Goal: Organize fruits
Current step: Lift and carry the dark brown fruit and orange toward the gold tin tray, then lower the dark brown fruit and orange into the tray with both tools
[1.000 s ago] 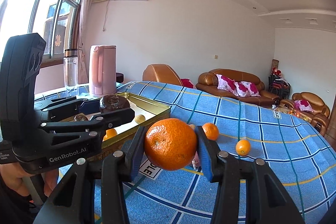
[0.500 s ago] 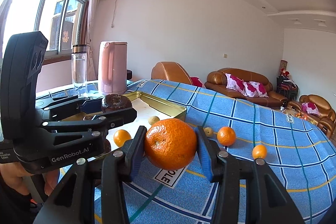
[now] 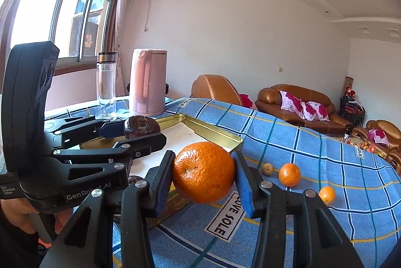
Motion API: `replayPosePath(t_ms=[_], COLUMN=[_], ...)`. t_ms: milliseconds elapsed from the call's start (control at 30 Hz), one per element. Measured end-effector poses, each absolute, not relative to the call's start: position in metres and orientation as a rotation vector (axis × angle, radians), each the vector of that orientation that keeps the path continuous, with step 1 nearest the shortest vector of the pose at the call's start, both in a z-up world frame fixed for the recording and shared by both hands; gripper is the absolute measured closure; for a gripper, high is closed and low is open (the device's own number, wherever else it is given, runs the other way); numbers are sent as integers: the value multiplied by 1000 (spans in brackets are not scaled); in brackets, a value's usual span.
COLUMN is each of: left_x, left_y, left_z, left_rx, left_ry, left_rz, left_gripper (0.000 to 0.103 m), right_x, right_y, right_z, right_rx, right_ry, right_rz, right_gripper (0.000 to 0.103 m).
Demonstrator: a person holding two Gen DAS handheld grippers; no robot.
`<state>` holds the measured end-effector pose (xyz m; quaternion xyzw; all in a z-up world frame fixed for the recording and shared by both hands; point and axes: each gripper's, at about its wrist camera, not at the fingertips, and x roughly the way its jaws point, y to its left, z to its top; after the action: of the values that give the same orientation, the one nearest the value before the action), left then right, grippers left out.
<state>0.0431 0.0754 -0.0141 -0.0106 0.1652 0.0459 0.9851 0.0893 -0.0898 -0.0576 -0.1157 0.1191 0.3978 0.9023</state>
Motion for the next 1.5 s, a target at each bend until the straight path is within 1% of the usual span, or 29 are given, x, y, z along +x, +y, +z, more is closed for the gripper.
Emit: replayPosePath(t_ms=[600,1500], left_x=[35,39], left_y=[116,158], left_z=[-18,-34], left_rx=[-36,-27], left_ry=[362,530], left_rz=[176,270], left_gripper=[63,63], right_x=[84,82], right_y=[-48,8], right_z=[-55,-75], right_rx=[-268,-355], right_ry=[259,354], right_rz=[899,981], right_gripper=[55,55])
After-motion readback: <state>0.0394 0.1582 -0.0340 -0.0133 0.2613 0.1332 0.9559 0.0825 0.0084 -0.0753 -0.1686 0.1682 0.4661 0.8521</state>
